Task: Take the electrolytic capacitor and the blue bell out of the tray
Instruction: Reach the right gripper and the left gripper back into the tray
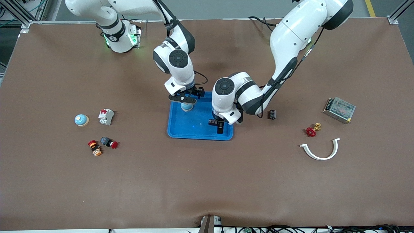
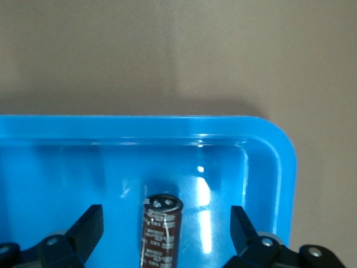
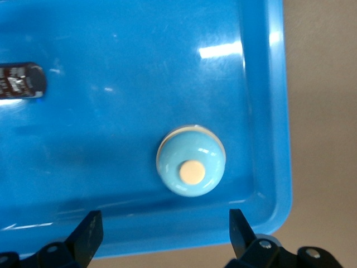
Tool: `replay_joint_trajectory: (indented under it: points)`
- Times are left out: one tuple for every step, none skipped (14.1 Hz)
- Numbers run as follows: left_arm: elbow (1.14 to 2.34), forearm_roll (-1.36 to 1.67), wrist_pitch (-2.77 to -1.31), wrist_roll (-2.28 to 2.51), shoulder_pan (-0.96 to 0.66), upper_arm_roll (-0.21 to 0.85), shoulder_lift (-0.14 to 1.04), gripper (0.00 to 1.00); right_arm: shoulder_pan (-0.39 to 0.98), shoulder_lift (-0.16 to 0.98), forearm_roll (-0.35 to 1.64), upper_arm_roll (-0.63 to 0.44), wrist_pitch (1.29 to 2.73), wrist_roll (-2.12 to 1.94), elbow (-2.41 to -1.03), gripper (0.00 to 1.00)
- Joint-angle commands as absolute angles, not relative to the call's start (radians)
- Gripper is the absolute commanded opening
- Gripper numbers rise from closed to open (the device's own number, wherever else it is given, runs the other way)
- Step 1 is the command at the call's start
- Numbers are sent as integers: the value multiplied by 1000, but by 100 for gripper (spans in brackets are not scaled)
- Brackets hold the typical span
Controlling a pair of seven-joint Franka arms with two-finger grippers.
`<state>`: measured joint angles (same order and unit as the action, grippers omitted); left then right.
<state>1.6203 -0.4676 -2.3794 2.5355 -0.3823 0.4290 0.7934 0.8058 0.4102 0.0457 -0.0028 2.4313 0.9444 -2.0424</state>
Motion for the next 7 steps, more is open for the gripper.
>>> replay_joint_trajectory:
  points:
    - [1589,-462,-2373,2568,-406,419,813,100,807,426,-1,-24,2456,971,-2049,100]
    - [1588,-462,-2375,2569,-413,419,816,100,808,437,-6,-38,2467,971,-2048,100]
    - [1582,-462,-2375,2568,-413,419,819,100,808,449,-8,-40,2488,971,-2048,100]
    - [1569,-463,-2375,2568,-419,419,828,100,808,462,-8,-40,2509,971,-2048,100]
    - [1557,-463,-2375,2568,-420,419,836,100,808,472,-8,-41,2520,971,-2048,100]
    - [1548,-465,-2375,2568,-423,419,845,100,808,482,-8,-43,2534,971,-2048,100]
    - [1545,-465,-2375,2568,-431,419,847,100,807,489,-9,-43,2543,971,-2048,100]
